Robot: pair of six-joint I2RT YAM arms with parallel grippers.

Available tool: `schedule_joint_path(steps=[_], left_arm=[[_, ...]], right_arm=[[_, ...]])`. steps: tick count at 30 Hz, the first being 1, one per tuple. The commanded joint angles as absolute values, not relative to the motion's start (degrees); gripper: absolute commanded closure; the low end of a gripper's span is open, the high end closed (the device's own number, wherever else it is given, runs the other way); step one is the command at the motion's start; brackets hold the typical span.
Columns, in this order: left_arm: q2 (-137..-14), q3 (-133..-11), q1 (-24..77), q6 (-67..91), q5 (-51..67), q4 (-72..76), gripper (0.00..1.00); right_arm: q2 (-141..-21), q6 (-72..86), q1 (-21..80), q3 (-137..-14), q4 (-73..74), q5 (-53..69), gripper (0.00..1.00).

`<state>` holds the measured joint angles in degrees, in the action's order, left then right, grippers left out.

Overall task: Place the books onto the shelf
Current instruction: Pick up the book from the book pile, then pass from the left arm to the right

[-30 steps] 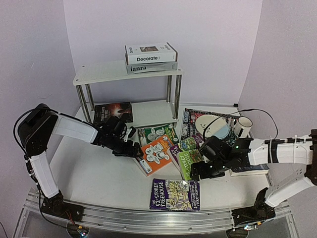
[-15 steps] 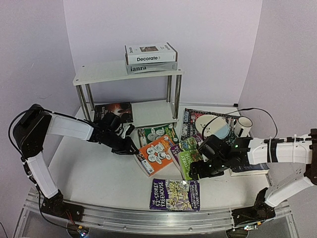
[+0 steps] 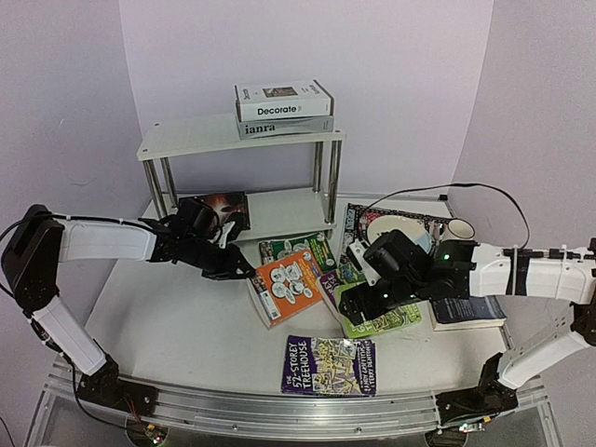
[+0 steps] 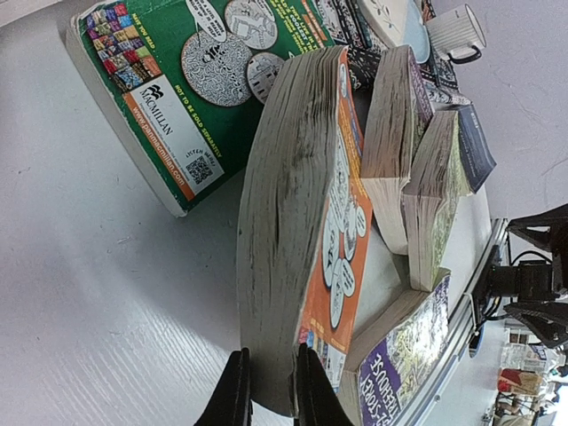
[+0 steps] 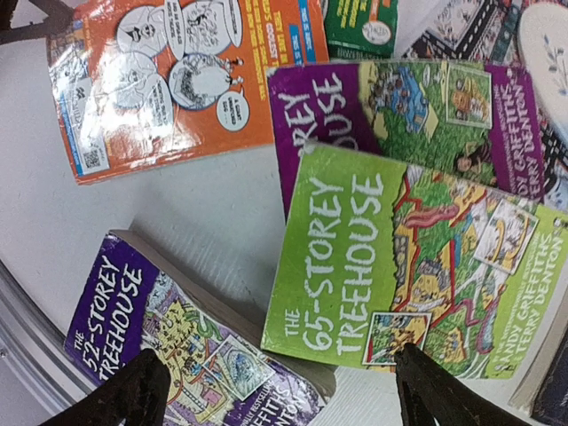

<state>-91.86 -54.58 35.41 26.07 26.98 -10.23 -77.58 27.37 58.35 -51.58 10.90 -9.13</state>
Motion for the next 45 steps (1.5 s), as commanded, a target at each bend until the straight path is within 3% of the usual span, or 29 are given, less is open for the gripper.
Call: schedule_joint_path(steps=[1, 11, 26, 40, 45], left_arm=[[-86.45, -54.4, 34.9, 27.99, 28.68, -8.63, 1.0], [-84.04, -53.31, 34.46, 30.88, 32.18, -8.53, 1.0], [-80.29, -51.18, 34.37, 39.96, 37.47, -4.41, 1.0], [-78.82, -50.39, 34.32, 40.91, 38.0, -4.32, 1.0], [-79.2, -50.31, 34.33, 40.83, 38.21, -4.07, 1.0]], right_arm=[[-79.26, 19.71, 61.54, -56.44, 12.41, -15.74, 0.11], [-85.52, 0.76, 74.56, -53.99, -5.36, -36.6, 0.06], [-96.49, -27.27, 77.66, -52.47, -28.93, -42.36, 0.03], [-111.96, -40.34, 79.37, -57.43, -37.1, -49.8, 0.05], [-117.38, -45.83, 79.31, -57.65, -48.23, -52.56, 0.04]])
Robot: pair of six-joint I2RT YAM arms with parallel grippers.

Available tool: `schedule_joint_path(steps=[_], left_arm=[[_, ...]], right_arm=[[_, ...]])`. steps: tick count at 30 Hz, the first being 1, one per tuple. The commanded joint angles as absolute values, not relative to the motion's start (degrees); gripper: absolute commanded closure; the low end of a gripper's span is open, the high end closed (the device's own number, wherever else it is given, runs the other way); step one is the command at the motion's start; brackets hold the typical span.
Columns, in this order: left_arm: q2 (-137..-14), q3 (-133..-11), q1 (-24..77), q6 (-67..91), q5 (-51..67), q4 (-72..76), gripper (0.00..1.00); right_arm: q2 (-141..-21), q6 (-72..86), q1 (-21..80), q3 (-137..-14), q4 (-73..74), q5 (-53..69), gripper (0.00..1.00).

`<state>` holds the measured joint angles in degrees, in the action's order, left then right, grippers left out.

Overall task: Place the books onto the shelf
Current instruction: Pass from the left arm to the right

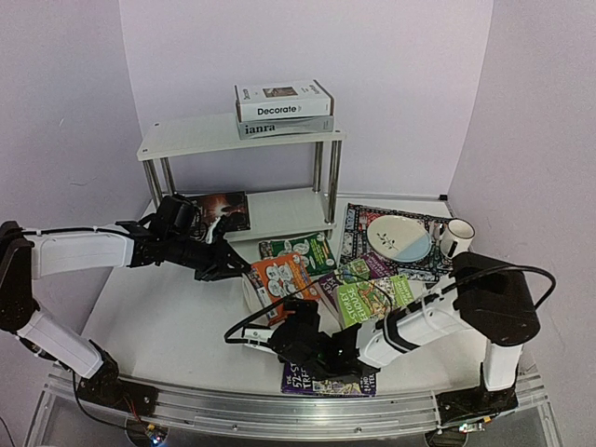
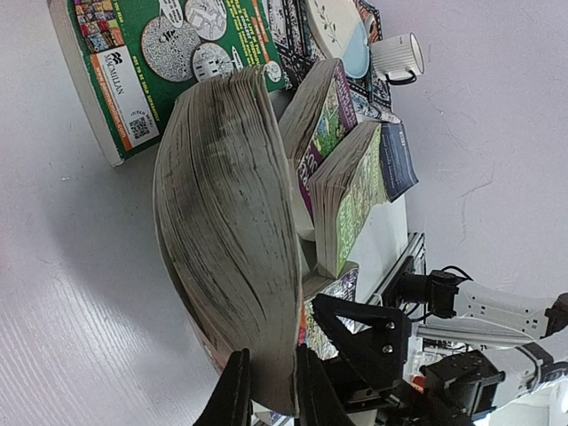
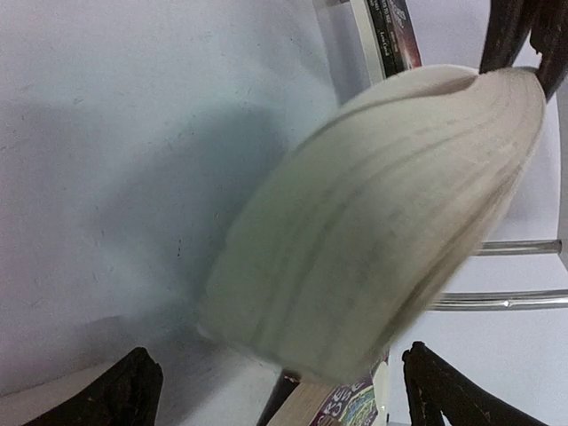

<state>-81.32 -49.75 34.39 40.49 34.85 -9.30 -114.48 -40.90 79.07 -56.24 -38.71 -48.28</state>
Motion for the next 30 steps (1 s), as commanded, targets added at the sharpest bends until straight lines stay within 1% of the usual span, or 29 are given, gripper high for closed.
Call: schedule_joint_path(steps=[1, 5, 8, 10, 11, 12, 14, 15, 17, 21, 24, 25, 27, 30], left_arm=[[-79.19, -50.22, 34.29, 40.85, 38.24, -4.03, 1.0], [-78.54, -49.96, 34.33, 41.28, 38.28, -3.66, 1.0], [-77.92, -49.88, 34.3, 41.35, 38.22, -3.6, 1.0], [-77.8, -49.82, 34.36, 41.23, 38.15, -3.6, 0.99], [-77.79, -49.69, 34.36, 41.08, 38.19, -3.6, 0.98], [-77.73, -49.6, 34.35, 40.89, 38.07, -3.6, 0.96], [-77.28, -49.31, 34.35, 40.29, 37.48, -3.6, 0.91], [-76.86, -49.14, 34.33, 40.18, 36.7, -3.6, 0.9], [-75.81, -48.82, 34.26, 39.87, 35.29, -3.6, 0.87], [-74.05, -49.33, 34.1, 39.89, 35.29, -3.52, 0.86], [-72.73, -49.88, 34.1, 39.66, 35.5, -3.52, 0.61], [-72.08, -49.89, 34.1, 39.52, 35.16, -3.52, 0.55], [-70.34, -49.65, 34.02, 39.4, 33.48, -3.49, 0.54], [-68.86, -49.6, 33.93, 39.57, 32.91, -3.52, 0.62]], right_arm=[[-117.75, -45.93, 79.32, -57.64, -49.71, -52.44, 0.05], [-119.97, -47.5, 79.28, -60.04, -52.29, -53.8, 0.15], [-121.84, -51.33, 79.36, -61.7, -56.14, -56.0, 0.27], [-122.1, -53.17, 79.43, -61.66, -59.15, -56.75, 0.42], [-121.83, -53.53, 79.45, -61.5, -60.14, -56.96, 0.53], [-121.25, -53.51, 79.54, -61.29, -60.66, -57.03, 0.61], [-119.72, -52.7, 79.69, -60.76, -60.82, -57.12, 0.84], [-118.75, -52.02, 79.74, -60.31, -60.79, -57.07, 0.91], [-116.4, -50.64, 79.97, -59.16, -60.69, -57.0, 1.0], [-111.7, -48.9, 80.07, -57.37, -60.18, -57.26, 1.0], [-108.78, -46.63, 80.07, -56.94, -57.92, -56.46, 1.0], [-107.93, -45.87, 80.07, -57.0, -56.77, -56.12, 1.0], [-106.38, -43.82, 80.07, -57.04, -54.68, -55.41, 1.0], [-104.41, -41.46, 80.05, -56.79, -52.66, -54.35, 1.0]])
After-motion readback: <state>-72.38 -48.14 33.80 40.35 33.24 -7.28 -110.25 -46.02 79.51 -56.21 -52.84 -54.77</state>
